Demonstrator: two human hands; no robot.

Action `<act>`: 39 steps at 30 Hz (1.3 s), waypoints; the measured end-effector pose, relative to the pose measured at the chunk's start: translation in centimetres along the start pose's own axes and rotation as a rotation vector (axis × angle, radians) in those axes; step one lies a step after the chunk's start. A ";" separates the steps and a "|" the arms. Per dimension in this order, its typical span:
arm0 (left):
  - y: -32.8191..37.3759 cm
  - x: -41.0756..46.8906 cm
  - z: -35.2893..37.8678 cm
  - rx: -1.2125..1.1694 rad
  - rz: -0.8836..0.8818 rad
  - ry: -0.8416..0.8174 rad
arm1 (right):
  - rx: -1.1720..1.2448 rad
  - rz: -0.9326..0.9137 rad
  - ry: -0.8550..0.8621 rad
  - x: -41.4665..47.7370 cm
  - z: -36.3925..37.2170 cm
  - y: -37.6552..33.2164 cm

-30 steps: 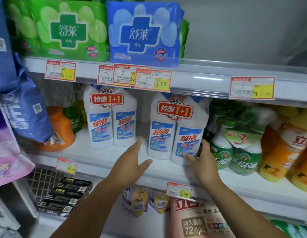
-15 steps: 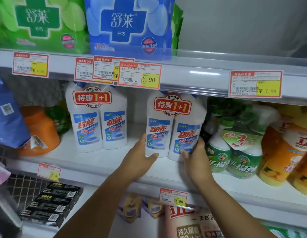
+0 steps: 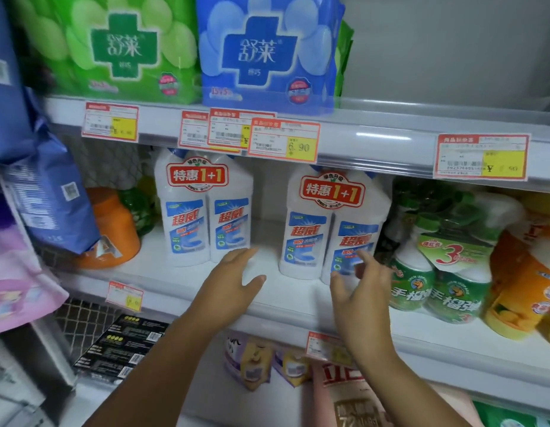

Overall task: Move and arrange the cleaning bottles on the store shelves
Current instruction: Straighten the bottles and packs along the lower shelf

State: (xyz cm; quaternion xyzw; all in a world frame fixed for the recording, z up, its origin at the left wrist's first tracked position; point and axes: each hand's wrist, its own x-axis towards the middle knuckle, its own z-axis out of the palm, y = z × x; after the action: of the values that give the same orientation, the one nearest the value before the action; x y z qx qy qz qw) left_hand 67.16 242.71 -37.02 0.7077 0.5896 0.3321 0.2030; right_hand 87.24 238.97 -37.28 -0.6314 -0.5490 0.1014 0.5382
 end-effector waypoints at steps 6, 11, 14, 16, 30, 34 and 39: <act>-5.3 -2.3 -5.7 0.035 -0.090 0.170 | 0.045 -0.050 -0.484 -0.7 7.1 -3.0; -8.1 -2.8 -7.6 0.045 -0.145 0.238 | 0.196 0.023 -0.599 3.1 12.9 -6.5; -8.6 -2.5 -7.9 0.038 -0.158 0.263 | 0.322 0.143 -0.598 5.5 15.0 -7.4; -8.9 -2.3 -8.0 0.029 -0.158 0.271 | 0.336 0.181 -0.603 6.3 15.9 -7.3; -4.9 -1.6 -5.0 -0.097 -0.108 0.195 | 0.110 -0.065 -0.578 1.8 4.7 -4.1; -1.6 -1.5 -2.9 -0.150 -0.031 0.098 | 0.078 -0.041 -0.575 1.4 -0.6 -2.7; 2.3 -2.1 0.4 -0.255 0.052 -0.019 | 0.064 0.031 -0.449 1.2 -4.5 -0.8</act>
State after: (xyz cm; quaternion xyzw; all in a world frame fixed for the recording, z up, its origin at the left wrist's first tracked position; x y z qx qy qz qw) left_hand 68.95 240.24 -36.21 0.6943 0.5222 0.4029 0.2880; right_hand 90.45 237.25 -34.35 -0.5838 -0.6419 0.2650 0.4206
